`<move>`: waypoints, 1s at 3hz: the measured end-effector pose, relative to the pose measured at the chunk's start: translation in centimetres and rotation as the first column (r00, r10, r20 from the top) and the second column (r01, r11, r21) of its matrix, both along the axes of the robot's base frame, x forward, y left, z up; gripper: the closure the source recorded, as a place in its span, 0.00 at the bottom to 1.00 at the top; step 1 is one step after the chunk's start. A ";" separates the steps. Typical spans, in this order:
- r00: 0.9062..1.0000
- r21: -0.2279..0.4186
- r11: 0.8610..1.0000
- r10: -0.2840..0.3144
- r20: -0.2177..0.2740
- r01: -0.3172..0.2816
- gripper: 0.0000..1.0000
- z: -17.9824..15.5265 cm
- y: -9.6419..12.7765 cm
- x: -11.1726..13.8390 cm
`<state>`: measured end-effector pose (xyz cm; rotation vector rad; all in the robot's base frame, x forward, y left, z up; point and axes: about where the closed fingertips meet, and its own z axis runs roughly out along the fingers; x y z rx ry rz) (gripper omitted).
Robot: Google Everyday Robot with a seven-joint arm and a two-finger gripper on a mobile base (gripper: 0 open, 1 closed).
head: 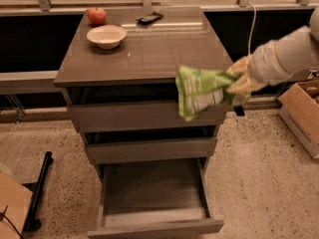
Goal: Pick green rice chip bag from bottom drawer and place on counter
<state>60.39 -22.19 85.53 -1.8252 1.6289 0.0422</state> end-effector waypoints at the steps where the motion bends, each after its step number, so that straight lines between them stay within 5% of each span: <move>1: 0.980 0.023 0.997 -0.074 0.183 0.071 1.00 7.5 -0.3 5.4; 3: 0.975 0.032 0.997 -0.077 0.207 0.072 1.00 8.7 -0.3 5.8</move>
Offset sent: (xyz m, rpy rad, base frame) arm 0.0456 -0.0027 0.0628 0.0139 -0.1550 -0.0609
